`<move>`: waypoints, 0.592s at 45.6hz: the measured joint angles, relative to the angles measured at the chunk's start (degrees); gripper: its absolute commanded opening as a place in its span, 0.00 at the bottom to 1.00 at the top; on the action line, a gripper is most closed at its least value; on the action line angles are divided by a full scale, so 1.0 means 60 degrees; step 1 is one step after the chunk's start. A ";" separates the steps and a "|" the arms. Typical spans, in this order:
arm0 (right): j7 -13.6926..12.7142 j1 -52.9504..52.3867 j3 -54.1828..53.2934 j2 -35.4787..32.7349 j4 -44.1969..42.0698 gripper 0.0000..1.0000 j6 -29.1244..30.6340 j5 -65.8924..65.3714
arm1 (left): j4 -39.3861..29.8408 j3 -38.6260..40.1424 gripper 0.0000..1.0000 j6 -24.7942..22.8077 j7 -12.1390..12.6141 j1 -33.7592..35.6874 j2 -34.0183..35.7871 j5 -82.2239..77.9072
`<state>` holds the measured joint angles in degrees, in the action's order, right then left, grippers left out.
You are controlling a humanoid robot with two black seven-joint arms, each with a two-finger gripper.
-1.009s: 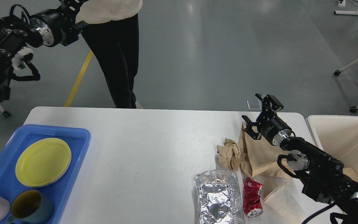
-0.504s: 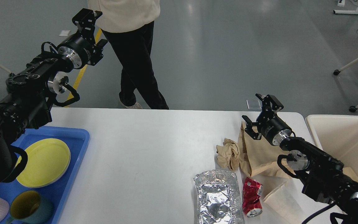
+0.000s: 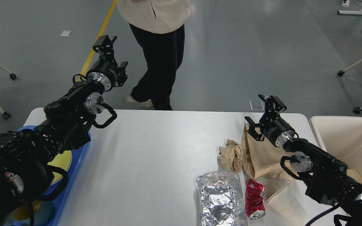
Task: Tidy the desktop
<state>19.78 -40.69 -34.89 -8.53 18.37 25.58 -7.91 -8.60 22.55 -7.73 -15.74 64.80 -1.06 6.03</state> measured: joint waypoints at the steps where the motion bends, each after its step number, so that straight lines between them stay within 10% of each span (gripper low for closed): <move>1: 0.0000 0.0000 0.0000 0.0000 0.0000 1.00 0.0000 0.0000 | -0.0003 0.0086 0.96 0.0076 0.0000 -0.0030 -0.0086 -0.0005; 27: 0.0000 0.0000 0.0000 0.0000 0.0000 1.00 0.0000 0.0000 | -0.0001 0.1378 0.96 0.0442 -0.0004 -0.1216 -0.0555 0.0054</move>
<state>19.78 -40.69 -34.89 -8.52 18.37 25.58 -7.91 -8.61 30.81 -5.08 -15.76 57.50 -4.39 6.36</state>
